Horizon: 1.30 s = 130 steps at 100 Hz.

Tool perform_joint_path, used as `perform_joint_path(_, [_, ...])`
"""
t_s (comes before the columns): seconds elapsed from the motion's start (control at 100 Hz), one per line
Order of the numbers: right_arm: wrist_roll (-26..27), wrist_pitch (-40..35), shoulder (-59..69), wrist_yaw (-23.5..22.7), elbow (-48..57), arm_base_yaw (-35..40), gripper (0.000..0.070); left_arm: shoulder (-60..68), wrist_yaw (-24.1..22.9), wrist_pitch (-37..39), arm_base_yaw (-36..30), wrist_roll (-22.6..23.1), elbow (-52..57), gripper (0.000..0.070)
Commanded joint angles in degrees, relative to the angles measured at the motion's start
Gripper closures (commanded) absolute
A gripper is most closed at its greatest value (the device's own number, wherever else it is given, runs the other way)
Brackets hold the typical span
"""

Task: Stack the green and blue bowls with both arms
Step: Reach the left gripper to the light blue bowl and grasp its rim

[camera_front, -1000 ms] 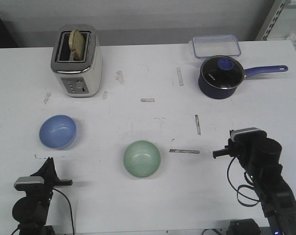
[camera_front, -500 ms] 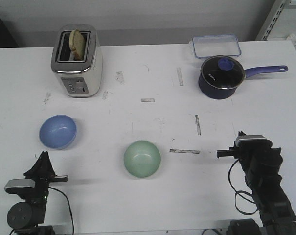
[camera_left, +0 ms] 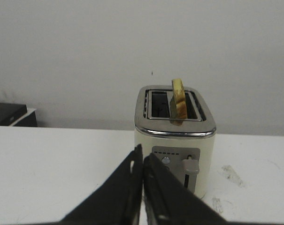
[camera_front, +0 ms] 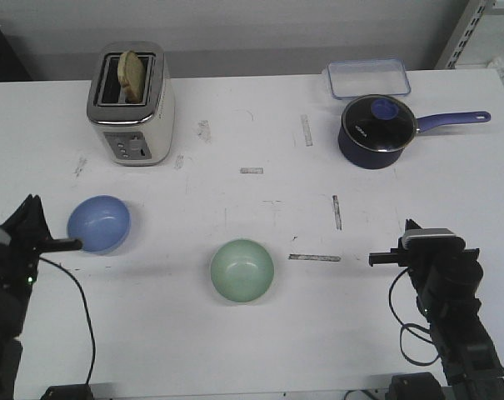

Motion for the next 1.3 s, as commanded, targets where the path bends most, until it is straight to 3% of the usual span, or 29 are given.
perform_joint_path(0.0, [0.8,0.7,0.4,-0.2,0.3,0.1,0.0700,6.7,-0.2,-3.5,0.5,3.3,4.9,0.0696])
perform_joint_path(0.06, [0.8,0.7,0.4,-0.2,0.3,0.1,0.0700,10.9,-0.2,-6.3,1.0,3.4,7.6,0.0680])
perform_joint_path(0.09, [0.8,0.7,0.4,-0.2,0.3,0.1,0.0700,13.1,-0.2,-7.7,1.4,3.3,8.7,0.0639])
perform_joint_path(0.21, [0.8,0.7,0.4,-0.2,0.3,0.1,0.0700,20.2,-0.2,-11.3,3.6,2.9,10.5,0.0395])
perform_joint_path(0.29, [0.8,0.7,0.4,-0.2,0.3,0.1,0.0700,23.7,-0.2,-13.5,5.1,2.8,10.5,0.0308])
perform_joint_path(0.35, [0.8,0.7,0.4,-0.2,0.3,0.1,0.0700,26.5,-0.2,-15.6,6.5,2.3,10.5,0.0202])
perform_joint_path(0.45, [0.8,0.7,0.4,-0.2,0.3,0.1,0.0700,31.1,-0.2,-18.7,9.0,-1.9,10.5,0.0000])
perform_joint_path(0.86, [0.8,0.6,0.4,-0.2,0.3,0.1,0.0700,45.4,0.2,-25.0,11.2,-3.5,10.5,0.0000])
perform_joint_path(0.91, [0.8,0.6,0.4,-0.2,0.3,0.1,0.0700,46.1,0.3,-25.0,11.2,-3.6,10.5,0.0066])
perform_joint_path(1.02, [0.8,0.6,0.4,-0.2,0.3,0.1,0.0700,46.9,0.4,-24.8,11.2,-5.1,10.5,0.0348])
perform_joint_path(1.11, [0.8,0.6,0.4,-0.2,0.3,0.1,0.0700,46.9,0.4,-24.3,11.2,-5.1,10.5,0.0539])
perform_joint_path(1.24, [0.8,0.6,0.4,-0.4,0.3,0.1,0.0700,46.9,2.5,-24.1,11.2,-5.2,10.5,0.0693])
perform_joint_path(1.29, [0.8,0.6,0.4,-0.4,0.3,0.1,0.0700,46.9,4.2,-24.0,11.2,-6.5,10.5,0.0700])
